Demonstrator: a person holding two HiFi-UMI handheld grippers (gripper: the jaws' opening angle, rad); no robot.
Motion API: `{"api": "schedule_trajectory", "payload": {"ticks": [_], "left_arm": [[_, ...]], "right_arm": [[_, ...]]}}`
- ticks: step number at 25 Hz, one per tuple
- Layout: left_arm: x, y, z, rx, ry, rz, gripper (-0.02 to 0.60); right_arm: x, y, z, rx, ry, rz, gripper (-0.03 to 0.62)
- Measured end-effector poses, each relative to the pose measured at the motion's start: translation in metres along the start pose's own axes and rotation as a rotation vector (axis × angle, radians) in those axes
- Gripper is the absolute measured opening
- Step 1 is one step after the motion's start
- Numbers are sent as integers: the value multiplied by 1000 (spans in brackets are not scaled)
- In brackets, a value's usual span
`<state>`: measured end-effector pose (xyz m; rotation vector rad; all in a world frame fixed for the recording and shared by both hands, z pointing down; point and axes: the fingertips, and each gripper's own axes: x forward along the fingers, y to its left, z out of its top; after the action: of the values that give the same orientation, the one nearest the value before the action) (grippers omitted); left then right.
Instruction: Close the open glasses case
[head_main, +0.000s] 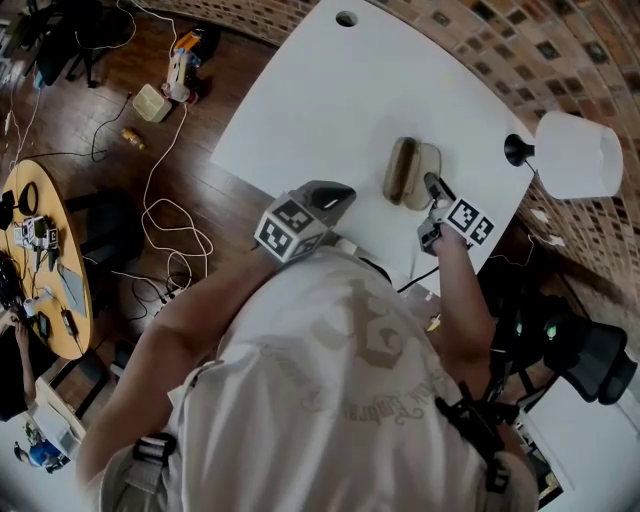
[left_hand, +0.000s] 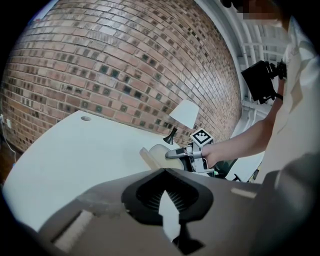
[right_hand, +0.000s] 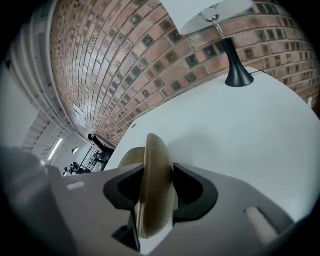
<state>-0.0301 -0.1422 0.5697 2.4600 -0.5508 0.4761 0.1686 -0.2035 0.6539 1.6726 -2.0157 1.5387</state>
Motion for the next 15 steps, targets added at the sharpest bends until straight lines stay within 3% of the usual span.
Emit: {"api": "schedule_trajectory", "payload": {"ticks": [6,12,15], "left_arm": [[0,-1,2,-9,-13,7,6],[-4,0,-2,-14,-21,24,6],[-6,-2,-4,-11,-19,22,6]], "right_arm": [[3,1,19,-196,70,-25,158],[3,36,12,-713,132,-130,153],[3,57,0,-878,130,-163,158]]}}
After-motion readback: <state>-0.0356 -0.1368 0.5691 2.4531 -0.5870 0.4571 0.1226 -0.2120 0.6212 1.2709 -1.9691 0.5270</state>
